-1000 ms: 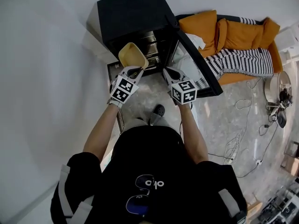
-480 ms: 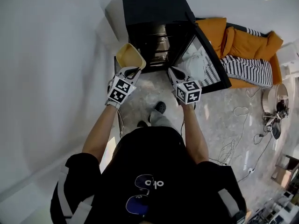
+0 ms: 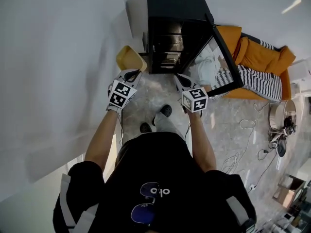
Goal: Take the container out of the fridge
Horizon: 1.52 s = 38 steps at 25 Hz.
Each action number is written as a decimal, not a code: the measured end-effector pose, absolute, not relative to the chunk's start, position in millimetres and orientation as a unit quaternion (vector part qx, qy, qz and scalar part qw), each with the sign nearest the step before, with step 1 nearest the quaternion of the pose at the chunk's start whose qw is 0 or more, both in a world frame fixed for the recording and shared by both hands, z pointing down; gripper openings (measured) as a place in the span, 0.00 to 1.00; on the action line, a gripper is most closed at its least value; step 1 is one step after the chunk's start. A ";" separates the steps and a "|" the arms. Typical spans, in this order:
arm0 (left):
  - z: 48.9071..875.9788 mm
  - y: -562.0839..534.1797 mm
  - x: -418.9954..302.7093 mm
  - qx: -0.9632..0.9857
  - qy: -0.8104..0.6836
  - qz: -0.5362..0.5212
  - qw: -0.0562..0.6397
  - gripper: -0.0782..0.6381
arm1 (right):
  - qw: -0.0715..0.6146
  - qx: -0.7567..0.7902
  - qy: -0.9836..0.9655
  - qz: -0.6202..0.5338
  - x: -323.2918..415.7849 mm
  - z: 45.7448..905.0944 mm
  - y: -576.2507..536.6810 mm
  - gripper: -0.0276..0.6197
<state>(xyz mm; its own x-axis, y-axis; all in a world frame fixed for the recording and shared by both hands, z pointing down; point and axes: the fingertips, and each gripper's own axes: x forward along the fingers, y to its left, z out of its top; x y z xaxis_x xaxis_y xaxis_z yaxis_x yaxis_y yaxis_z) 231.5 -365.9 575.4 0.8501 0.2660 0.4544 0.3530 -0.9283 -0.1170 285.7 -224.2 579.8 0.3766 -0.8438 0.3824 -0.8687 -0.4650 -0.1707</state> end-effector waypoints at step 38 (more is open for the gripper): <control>591.6 -360.8 155.2 -0.964 -0.141 -0.212 0.081 0.13 | 0.051 0.810 -0.543 0.217 210.5 607.2 -227.7 0.05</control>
